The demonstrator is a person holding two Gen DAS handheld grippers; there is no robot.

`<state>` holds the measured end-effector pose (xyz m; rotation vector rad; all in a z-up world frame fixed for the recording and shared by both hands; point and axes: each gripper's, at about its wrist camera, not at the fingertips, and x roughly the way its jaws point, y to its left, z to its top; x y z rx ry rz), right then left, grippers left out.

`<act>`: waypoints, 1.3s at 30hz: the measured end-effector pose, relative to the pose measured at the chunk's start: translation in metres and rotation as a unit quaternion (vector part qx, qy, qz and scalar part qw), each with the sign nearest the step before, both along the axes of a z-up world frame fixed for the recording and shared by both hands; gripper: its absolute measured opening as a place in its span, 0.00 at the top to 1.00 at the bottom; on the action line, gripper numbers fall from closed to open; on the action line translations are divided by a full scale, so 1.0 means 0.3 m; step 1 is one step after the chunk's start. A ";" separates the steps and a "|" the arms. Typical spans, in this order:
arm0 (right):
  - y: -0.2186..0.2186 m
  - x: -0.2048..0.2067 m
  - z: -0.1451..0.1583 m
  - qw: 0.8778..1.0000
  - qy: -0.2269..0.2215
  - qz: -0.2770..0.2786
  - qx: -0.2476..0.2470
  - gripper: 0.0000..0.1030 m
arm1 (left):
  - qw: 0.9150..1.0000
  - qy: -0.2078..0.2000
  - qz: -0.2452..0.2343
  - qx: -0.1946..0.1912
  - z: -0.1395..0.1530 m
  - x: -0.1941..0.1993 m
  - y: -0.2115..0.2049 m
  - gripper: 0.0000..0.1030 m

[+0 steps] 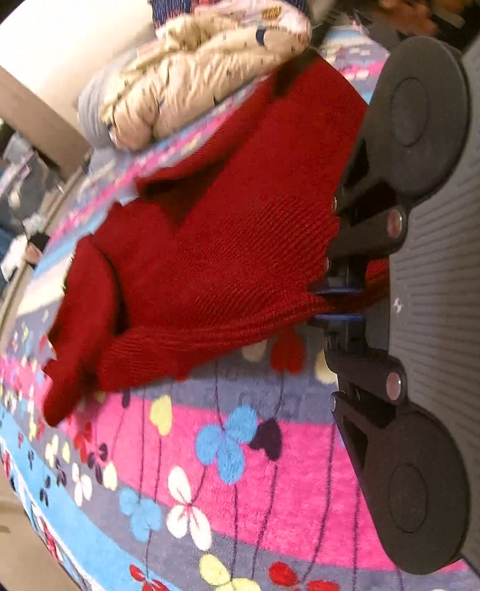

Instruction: Fold small clothes

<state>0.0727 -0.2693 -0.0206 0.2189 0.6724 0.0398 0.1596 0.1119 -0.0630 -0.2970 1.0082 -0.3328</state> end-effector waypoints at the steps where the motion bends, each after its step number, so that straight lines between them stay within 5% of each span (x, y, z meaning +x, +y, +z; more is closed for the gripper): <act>1: -0.011 -0.060 -0.019 1.000 0.008 -0.010 0.015 0.99 | 1.000 -0.004 -0.007 0.000 0.012 -0.021 0.004 0.90; 3: -0.026 -0.170 -0.067 0.997 0.039 -0.028 0.053 0.99 | 0.999 -0.011 -0.022 0.021 0.033 -0.069 0.015 0.90; 8: 0.050 -0.269 -0.241 0.971 0.214 -0.010 0.108 0.98 | 0.999 0.023 -0.019 0.039 0.014 -0.082 0.066 0.87; 11: 0.056 -0.268 -0.188 0.985 0.166 -0.013 0.043 0.92 | 0.997 0.033 -0.021 0.060 0.000 -0.080 0.060 0.81; 15: 0.064 -0.213 -0.037 0.998 0.057 0.001 0.003 0.70 | 0.998 0.036 -0.012 0.057 -0.013 -0.063 0.065 0.42; 16: 0.087 -0.184 -0.014 0.999 0.034 0.017 -0.007 0.63 | 0.998 0.038 -0.003 0.060 -0.016 -0.055 0.065 0.38; 20: 0.203 -0.013 0.000 0.998 -0.006 0.056 -0.040 0.48 | 0.995 0.055 0.034 0.073 -0.042 -0.019 0.056 0.36; 23: 0.283 0.130 -0.041 0.995 0.006 0.078 -0.056 0.27 | 0.993 0.044 0.054 0.094 -0.050 -0.001 0.035 0.35; 25: 0.348 0.222 -0.088 0.993 0.010 0.090 -0.080 0.25 | 0.993 0.040 0.052 0.101 -0.050 0.005 0.019 0.34; 27: 0.391 0.389 -0.122 0.992 0.025 0.085 -0.094 0.25 | 0.992 0.042 0.049 0.106 -0.057 0.010 0.007 0.34; 33: 0.489 0.583 -0.246 0.983 0.081 0.071 -0.148 0.29 | 0.993 0.058 0.045 0.089 -0.074 0.033 0.009 0.27; 34: 0.472 0.588 -0.240 0.984 0.072 0.069 -0.144 0.43 | 0.993 0.061 0.044 0.089 -0.079 0.036 0.012 0.27; 35: 0.452 0.597 -0.232 0.987 0.070 0.064 -0.130 0.72 | 0.993 0.064 0.044 0.088 -0.082 0.038 0.015 0.27; 36: 0.415 0.596 -0.214 0.990 0.071 0.051 -0.115 0.81 | 0.993 0.066 0.044 0.087 -0.084 0.040 0.018 0.27; 39: 0.210 0.510 -0.126 0.998 0.045 0.005 -0.038 0.85 | 0.993 0.068 0.046 0.084 -0.081 0.036 0.028 0.27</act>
